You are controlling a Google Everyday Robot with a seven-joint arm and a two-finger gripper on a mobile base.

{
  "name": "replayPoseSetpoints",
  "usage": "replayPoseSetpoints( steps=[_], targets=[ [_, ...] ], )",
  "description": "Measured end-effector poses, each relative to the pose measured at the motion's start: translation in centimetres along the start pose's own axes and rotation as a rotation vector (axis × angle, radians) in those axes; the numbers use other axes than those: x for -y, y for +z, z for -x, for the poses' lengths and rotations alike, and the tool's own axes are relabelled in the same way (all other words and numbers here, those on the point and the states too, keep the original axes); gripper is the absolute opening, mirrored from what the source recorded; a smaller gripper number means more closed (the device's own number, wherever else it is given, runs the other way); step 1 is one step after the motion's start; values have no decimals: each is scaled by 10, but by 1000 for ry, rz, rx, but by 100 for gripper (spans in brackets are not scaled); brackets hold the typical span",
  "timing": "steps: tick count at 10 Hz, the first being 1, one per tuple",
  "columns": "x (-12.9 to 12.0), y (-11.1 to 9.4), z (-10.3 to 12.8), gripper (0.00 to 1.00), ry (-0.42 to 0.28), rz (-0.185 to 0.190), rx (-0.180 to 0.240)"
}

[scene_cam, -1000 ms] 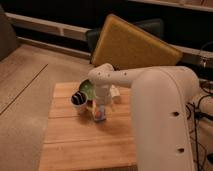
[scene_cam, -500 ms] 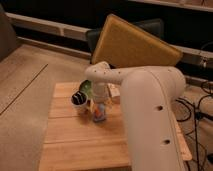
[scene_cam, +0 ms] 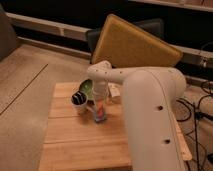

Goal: Drag the pepper across the table

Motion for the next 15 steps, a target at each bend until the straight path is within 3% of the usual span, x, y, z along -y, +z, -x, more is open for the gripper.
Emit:
replayPoseSetpoints(
  steps=[1,2,5,10,13,15],
  targets=[
    [0,2,-3,2,11,14,0],
    [-1,3,-5,0,19,23,-2],
    [7,2,-12,0,61,41,4],
    [25,-15,-16,0,124,42,35],
    [61,-32,-36,0,221,-7,48],
    [111,-43,-73,0,347,-69,35]
  ],
)
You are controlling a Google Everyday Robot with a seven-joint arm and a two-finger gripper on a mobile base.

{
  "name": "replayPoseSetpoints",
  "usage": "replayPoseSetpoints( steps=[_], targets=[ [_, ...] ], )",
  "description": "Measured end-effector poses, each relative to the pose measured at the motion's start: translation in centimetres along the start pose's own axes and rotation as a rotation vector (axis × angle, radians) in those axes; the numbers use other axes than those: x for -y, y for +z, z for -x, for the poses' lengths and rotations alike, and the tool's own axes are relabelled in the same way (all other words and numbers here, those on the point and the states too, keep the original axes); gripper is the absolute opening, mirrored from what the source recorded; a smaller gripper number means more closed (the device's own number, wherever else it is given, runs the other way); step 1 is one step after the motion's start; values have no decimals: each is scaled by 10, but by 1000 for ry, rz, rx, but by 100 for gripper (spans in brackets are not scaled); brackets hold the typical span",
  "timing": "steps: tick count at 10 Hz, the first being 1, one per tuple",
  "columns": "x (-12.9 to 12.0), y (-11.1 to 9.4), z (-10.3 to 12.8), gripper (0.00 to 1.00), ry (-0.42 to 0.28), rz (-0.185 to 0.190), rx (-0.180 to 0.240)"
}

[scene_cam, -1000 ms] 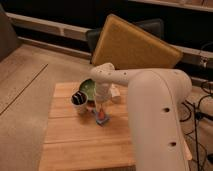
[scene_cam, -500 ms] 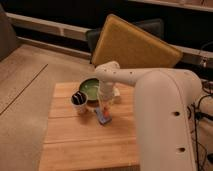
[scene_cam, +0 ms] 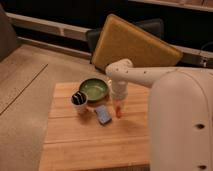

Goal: Drag the pepper across the table

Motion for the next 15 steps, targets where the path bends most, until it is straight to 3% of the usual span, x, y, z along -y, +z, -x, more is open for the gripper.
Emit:
replayPoseSetpoints(
  steps=[3,4,7,13,15],
  targets=[
    [73,-17,-21,0,183,-64,14],
    [83,-19,-24,2,208,-73,18],
    [77,-19,-23,18,200,-68,16],
    [77,-18,-23,77,198,-71,15],
    [77,-18,-23,80,198,-70,15]
  ],
)
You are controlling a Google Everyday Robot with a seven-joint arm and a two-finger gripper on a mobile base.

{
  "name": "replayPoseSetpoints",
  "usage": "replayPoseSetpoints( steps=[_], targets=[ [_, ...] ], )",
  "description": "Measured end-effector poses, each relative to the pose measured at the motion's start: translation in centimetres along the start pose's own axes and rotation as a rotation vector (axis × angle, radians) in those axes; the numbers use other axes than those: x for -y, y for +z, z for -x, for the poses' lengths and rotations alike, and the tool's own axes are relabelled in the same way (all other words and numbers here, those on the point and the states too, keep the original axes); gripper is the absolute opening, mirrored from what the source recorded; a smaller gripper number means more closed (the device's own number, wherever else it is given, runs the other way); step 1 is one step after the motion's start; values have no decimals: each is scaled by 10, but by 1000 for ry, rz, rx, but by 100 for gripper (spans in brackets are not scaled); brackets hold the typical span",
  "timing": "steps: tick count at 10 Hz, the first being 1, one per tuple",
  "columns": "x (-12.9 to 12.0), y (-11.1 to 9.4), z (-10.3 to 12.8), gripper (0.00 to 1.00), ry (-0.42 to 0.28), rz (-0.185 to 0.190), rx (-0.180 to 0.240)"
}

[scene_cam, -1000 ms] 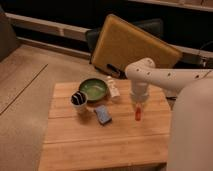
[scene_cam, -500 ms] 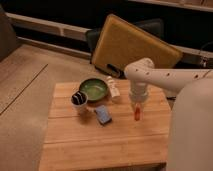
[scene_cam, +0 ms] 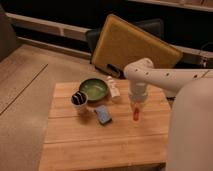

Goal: Drag the pepper across the table

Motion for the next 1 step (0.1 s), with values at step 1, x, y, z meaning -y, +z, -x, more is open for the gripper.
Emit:
replayPoseSetpoints(
  steps=[1],
  targets=[
    [0,0,0,80,0,0,0]
  ],
)
